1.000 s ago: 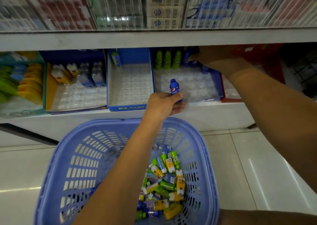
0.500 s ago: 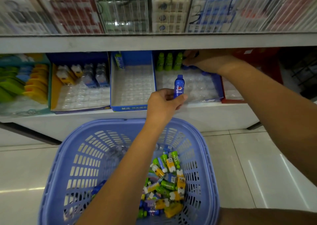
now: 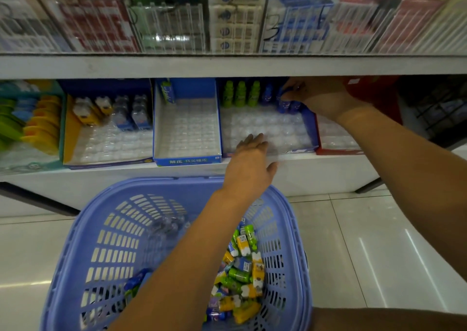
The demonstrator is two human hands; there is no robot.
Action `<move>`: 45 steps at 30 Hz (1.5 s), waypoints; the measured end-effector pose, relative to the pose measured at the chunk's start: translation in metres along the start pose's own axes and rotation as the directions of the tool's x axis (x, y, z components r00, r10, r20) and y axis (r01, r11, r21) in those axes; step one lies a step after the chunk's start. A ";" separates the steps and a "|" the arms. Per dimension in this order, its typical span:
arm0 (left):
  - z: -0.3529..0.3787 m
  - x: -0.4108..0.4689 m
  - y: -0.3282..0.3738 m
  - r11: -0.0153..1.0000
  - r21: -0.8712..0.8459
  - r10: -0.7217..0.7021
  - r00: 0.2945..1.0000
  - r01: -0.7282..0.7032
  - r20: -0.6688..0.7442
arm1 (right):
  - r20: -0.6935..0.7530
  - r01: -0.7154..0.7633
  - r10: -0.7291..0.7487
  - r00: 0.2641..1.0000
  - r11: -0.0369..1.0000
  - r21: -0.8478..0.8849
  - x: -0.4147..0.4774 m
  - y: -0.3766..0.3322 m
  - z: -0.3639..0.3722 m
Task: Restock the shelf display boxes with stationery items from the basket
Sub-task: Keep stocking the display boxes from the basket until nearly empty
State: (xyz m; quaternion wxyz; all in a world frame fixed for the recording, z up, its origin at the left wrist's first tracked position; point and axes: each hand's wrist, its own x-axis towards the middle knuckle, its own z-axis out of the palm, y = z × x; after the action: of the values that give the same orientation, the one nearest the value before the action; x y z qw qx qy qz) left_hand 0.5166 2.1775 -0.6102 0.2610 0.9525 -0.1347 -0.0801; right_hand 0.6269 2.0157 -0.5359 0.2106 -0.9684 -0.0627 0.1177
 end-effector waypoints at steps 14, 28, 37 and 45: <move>-0.004 0.001 -0.003 0.999 -0.041 0.018 1.000 -0.017 0.021 | 0.020 -0.002 0.004 1.000 0.992 -0.129 0.012 -0.010 0.005; 0.085 -0.147 -0.132 0.951 -0.057 -0.225 0.808 0.304 0.545 | 0.707 0.306 -0.047 0.705 0.921 -0.243 -0.109 -0.074 0.204; 0.144 -0.153 -0.132 0.944 -0.052 -0.204 0.701 0.325 0.683 | 0.743 0.385 0.098 0.662 0.806 -0.450 -0.143 -0.014 0.317; 0.155 -0.135 -0.138 0.948 0.000 -0.212 0.632 0.318 0.746 | 0.665 0.495 0.002 0.747 0.666 -0.558 -0.146 -0.010 0.342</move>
State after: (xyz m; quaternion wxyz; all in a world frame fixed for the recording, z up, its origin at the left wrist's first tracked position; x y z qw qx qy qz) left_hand 0.3828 2.2580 -0.8021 0.2317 0.8285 -0.0810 -0.5034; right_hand 0.3986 2.1341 -0.8046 -0.1940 -0.8592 -0.3067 0.3606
